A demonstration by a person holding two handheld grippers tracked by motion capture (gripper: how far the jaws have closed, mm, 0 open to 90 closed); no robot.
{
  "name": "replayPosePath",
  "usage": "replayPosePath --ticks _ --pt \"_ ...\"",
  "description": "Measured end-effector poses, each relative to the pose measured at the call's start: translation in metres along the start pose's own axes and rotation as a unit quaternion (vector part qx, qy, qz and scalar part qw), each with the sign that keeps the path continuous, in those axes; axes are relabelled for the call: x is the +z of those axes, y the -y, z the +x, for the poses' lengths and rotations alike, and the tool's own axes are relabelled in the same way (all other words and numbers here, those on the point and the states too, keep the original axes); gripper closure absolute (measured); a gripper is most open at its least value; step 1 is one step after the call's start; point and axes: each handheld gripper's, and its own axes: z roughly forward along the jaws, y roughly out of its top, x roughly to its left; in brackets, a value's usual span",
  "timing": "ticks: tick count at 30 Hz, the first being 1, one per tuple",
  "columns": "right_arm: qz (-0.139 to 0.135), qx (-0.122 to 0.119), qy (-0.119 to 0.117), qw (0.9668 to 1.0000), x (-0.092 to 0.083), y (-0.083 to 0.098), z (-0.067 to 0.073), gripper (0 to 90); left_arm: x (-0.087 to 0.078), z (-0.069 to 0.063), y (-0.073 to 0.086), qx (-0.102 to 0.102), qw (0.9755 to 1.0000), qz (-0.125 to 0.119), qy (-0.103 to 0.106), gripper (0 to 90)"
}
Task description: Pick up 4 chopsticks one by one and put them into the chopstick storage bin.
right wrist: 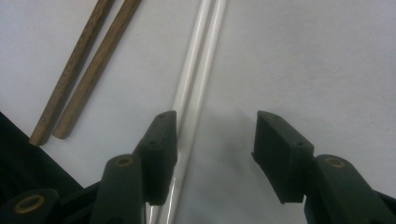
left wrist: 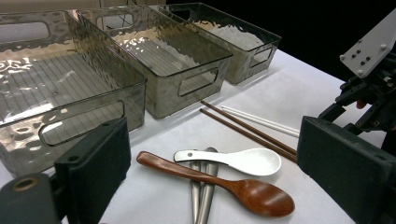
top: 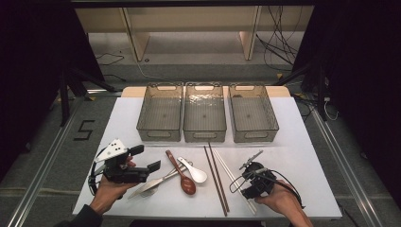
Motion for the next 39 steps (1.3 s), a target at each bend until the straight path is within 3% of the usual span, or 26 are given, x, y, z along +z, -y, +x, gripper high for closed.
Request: replayPosePath --ticks 7,8,11,15,23,29,33,39 --pt "0.017 -0.004 -0.004 0.9998 0.003 0.001 0.0 52.8 0.0 0.0 0.0 0.0 1.0 0.0 0.0 9.4" --pt "0.025 -0.013 0.004 0.9996 0.005 0.002 0.0 55.0 0.0 0.0 0.0 0.0 1.0 0.0 0.0 9.4" --pt "0.029 -0.01 0.008 0.9995 0.005 0.002 0.0 58.0 0.0 0.0 0.0 0.0 1.0 0.001 0.0 9.4" --pt "0.04 -0.011 0.013 0.999 0.004 0.003 -0.004 64.5 0.0 0.0 0.0 0.0 1.0 0.0 0.0 9.4" --pt "0.067 -0.003 0.003 0.9978 0.003 0.001 -0.016 81.6 0.0 0.0 0.0 0.0 1.0 0.002 0.0 9.4" --pt "0.081 0.012 -0.013 0.9965 0.004 -0.002 -0.024 83.7 0.0 0.0 0.0 0.001 1.0 0.001 0.0 9.4" --pt "0.086 0.01 -0.012 0.9962 0.003 -0.003 -0.025 84.5 0.001 0.0 0.0 0.001 1.0 0.002 0.0 9.4" --pt "0.078 0.011 -0.016 0.9967 0.0 0.001 -0.034 84.8 0.001 0.0 0.0 0.001 1.0 0.002 0.001 9.4"
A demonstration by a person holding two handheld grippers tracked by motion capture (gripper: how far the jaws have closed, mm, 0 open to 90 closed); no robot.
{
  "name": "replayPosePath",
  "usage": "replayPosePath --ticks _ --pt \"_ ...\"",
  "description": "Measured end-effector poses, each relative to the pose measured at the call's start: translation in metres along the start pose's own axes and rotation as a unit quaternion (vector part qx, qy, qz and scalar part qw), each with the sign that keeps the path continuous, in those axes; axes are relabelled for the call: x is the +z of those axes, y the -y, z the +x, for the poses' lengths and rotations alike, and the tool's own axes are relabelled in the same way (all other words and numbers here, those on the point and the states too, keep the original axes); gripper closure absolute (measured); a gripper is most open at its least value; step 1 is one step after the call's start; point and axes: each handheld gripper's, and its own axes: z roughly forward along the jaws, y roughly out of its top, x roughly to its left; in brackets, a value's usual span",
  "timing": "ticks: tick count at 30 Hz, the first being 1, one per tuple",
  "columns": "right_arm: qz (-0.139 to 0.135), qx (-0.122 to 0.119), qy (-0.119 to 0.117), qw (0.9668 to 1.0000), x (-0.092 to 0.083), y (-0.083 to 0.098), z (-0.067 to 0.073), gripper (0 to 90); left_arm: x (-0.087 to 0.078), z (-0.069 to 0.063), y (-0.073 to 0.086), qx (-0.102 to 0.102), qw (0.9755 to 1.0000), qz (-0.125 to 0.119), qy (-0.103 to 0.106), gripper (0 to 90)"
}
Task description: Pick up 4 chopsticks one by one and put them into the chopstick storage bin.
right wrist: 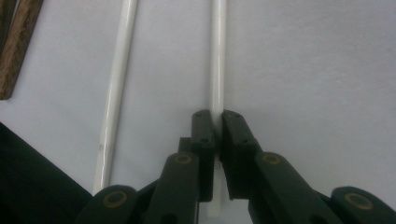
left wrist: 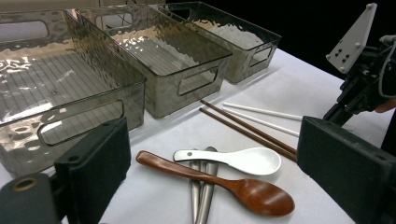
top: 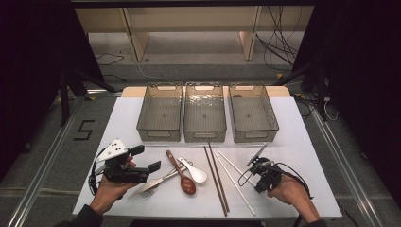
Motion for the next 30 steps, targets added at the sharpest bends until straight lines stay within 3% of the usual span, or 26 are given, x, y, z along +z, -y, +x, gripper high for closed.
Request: replayPosePath --ticks 5,9,12,13,14,19,22,23,24,25,28,29,30 --pt "-0.022 -0.013 0.003 0.9997 -0.009 0.003 -0.002 84.8 0.001 0.0 0.0 0.001 1.0 0.002 0.001 9.4" --pt "-0.05 -0.038 0.011 0.998 -0.022 0.002 0.005 84.8 0.004 0.0 -0.001 0.002 0.9999 0.012 0.004 9.4" --pt "-0.067 -0.064 0.022 0.9955 -0.03 -0.001 0.016 84.8 0.007 0.0 -0.003 0.004 0.9997 0.023 0.005 9.4" --pt "-0.073 -0.086 0.027 0.9932 -0.035 -0.004 0.026 84.8 0.008 -0.001 -0.005 0.004 0.9995 0.03 0.005 9.4" --pt "-0.073 -0.086 0.027 0.9932 -0.035 -0.004 0.026 84.8 0.01 -0.002 -0.007 0.008 0.9992 0.038 -0.001 9.4" --pt "-0.079 -0.14 0.036 0.9863 -0.041 -0.015 0.047 84.7 0.018 -0.01 -0.019 0.038 0.9973 0.063 0.004 11.3" --pt "-0.08 -0.168 0.042 0.9817 -0.043 -0.022 0.056 84.7 0.024 -0.016 -0.027 0.065 0.9951 0.074 0.007 13.3" --pt "-0.08 -0.185 0.045 0.9785 -0.044 -0.024 0.061 84.7 0.027 -0.018 -0.03 0.074 0.994 0.08 0.01 13.9" --pt "-0.08 -0.185 0.045 0.9785 -0.044 -0.024 0.061 84.7 0.03 -0.02 -0.033 0.081 0.9928 0.088 0.014 13.9" --pt "-0.081 -0.195 0.046 0.9764 -0.045 -0.025 0.064 84.8 0.033 -0.022 -0.035 0.089 0.9914 0.095 0.016 14.1" --pt "-0.085 -0.224 0.052 0.9696 -0.049 -0.027 0.072 84.7 0.042 -0.027 -0.04 0.11 0.9857 0.121 0.039 15.9" --pt "-0.085 -0.224 0.052 0.9696 -0.049 -0.027 0.072 84.7 0.044 -0.03 -0.041 0.119 0.9839 0.127 0.04 15.9" --pt "-0.082 -0.233 0.054 0.9675 -0.05 -0.028 0.074 84.7 0.047 -0.031 -0.042 0.128 0.9813 0.137 0.045 15.9"
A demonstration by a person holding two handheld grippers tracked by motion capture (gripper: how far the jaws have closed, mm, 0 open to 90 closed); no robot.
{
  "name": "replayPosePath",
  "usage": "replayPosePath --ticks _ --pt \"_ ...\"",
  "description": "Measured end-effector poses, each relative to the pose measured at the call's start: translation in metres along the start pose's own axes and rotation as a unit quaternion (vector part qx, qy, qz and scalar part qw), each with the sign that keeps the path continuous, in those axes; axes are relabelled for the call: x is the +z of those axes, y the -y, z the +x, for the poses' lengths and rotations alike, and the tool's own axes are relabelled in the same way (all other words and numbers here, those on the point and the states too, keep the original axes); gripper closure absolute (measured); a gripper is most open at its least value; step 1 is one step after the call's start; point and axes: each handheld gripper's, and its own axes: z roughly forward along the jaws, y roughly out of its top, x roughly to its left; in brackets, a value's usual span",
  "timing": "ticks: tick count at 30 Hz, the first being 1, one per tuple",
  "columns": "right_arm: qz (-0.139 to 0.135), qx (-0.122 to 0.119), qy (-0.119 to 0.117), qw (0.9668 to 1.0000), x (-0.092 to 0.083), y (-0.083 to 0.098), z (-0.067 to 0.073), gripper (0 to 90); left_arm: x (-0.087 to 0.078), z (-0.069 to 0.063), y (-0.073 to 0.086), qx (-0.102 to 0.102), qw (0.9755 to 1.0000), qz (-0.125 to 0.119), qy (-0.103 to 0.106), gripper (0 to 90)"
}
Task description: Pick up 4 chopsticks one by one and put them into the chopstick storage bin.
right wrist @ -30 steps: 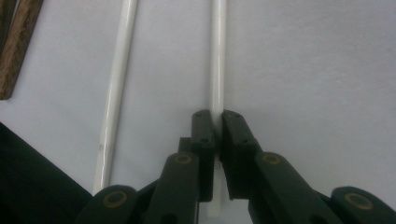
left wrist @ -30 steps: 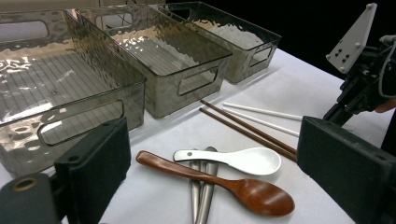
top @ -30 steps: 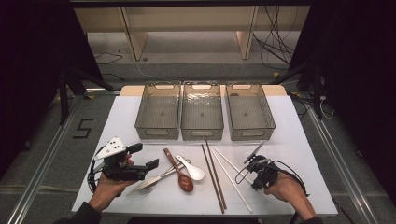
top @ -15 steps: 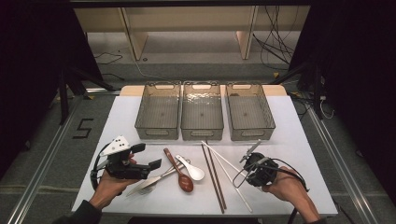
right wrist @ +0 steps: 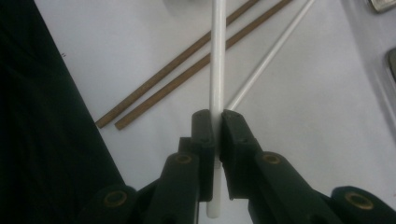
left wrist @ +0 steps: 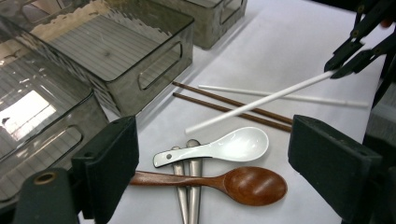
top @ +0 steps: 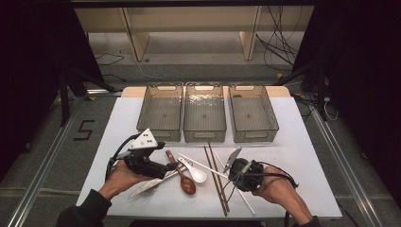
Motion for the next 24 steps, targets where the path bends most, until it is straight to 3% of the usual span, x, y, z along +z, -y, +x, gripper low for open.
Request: replayPosePath --ticks 5,6,8,11,18,24 --pt "0.002 -0.028 0.0 0.9996 -0.001 -0.006 0.005 84.8 0.016 -0.004 -0.005 0.035 0.9979 0.048 0.025 18.6" --pt "0.001 -0.042 0.001 0.9991 -0.001 -0.009 0.007 84.8 0.02 -0.005 -0.006 0.042 0.9972 0.056 0.026 19.8" --pt "-0.001 -0.044 0.001 0.999 -0.001 -0.01 0.008 84.8 0.025 -0.007 -0.007 0.056 0.995 0.074 0.036 20.9" --pt "0.006 -0.067 0.005 0.9977 -0.001 -0.013 0.012 84.8 0.03 -0.009 -0.007 0.072 0.9922 0.094 0.041 25.9" --pt "0.005 -0.093 0.006 0.9957 -0.002 -0.016 0.016 84.7 0.037 -0.015 -0.003 0.111 0.9824 0.137 0.061 33.1" --pt "0.004 -0.105 0.005 0.9944 -0.003 -0.019 0.021 84.8 0.042 -0.021 0.0 0.146 0.9733 0.167 0.059 41.4"
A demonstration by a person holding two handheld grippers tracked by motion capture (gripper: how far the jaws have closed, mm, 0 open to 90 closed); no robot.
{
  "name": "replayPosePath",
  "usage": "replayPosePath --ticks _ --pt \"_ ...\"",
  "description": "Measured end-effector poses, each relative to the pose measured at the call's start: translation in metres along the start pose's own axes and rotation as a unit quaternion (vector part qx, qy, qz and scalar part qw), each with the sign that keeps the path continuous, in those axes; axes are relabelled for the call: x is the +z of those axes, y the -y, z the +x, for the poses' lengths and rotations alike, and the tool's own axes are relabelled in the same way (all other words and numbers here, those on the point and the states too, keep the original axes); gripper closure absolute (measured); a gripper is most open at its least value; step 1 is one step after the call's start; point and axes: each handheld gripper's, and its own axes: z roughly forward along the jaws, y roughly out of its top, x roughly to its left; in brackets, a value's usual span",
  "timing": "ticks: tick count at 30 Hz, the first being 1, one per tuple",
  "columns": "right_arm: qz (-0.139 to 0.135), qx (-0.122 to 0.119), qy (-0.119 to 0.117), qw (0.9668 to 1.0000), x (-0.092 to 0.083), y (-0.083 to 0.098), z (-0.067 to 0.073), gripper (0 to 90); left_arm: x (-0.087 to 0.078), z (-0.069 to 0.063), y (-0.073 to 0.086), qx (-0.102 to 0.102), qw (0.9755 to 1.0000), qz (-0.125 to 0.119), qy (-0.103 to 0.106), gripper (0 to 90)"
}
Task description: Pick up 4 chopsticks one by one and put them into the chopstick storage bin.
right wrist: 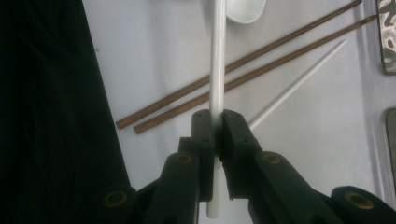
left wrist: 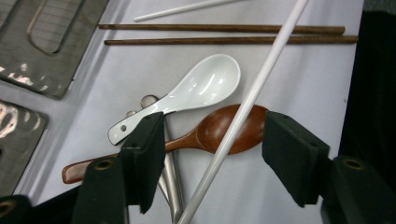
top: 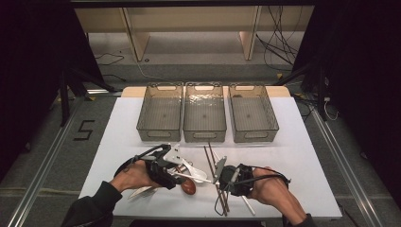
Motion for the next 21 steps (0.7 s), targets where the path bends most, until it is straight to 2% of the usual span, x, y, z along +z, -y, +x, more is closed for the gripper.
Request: replayPosePath --ticks 7,12,15,18,21 --pt "-0.001 -0.013 -0.003 0.9999 0.001 -0.0031 0.0033 84.8 0.0043 -0.0013 0.0008 0.014 0.9996 0.022 0.012 54.6" --pt "-0.007 -0.015 -0.003 0.9999 0.0011 -0.003 0.004 84.8 0.0068 -0.003 0.0005 0.026 0.9989 0.034 0.019 60.2" --pt "-0.006 -0.019 -0.003 0.9998 0.0016 -0.0032 0.0044 84.7 0.0084 -0.0042 0.0006 0.029 0.9985 0.036 0.031 67.2" --pt "-0.009 -0.02 -0.003 0.9998 0.0028 -0.003 0.0049 84.7 0.0087 -0.0048 0.0001 0.03 0.9984 0.029 0.037 71.8" --pt "-0.006 -0.026 -0.004 0.9996 0.0031 -0.0023 0.0054 84.6 0.0095 -0.0053 0.0004 0.038 0.9974 0.036 0.049 76.2"
